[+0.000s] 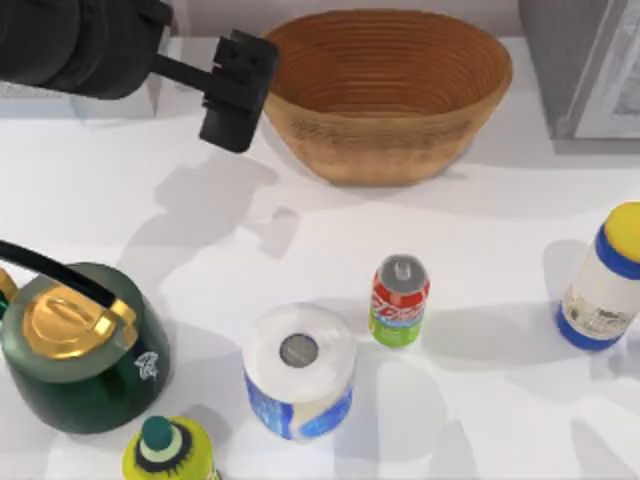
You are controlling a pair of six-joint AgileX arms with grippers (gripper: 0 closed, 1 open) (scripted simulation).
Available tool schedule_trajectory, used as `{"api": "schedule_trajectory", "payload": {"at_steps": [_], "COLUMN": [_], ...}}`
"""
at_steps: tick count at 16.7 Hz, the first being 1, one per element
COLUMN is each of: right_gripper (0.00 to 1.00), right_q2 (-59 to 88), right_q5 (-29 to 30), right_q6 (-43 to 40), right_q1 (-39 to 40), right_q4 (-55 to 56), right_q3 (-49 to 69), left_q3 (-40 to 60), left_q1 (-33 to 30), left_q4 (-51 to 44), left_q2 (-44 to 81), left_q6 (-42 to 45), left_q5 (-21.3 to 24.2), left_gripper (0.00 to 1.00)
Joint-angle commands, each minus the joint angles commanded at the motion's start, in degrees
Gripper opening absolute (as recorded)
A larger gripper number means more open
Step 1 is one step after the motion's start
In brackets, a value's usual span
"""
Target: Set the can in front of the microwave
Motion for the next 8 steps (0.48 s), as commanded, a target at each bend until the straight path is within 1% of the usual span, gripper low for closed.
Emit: {"api": "schedule_trajectory", "payload": {"at_steps": [4,8], "right_gripper": [1.0,1.0], "right_q2": [0.0,0.0], "right_q5": [0.0,0.0], "right_q6": [0.0,0.0], "right_q1": [0.0,0.0], "right_q4": [0.0,0.0], "right_q3": [0.0,0.0], "left_q3": [20.41,35.95], "left_q1": [-7.36,-13.07], "left_q4": [-12.68,-24.12], "left_q2": [22.49,42.09], "left_q6": [-0.67,-1.09], "left_q5": [0.34,0.29], "left_gripper": [1.0,1.0]}}
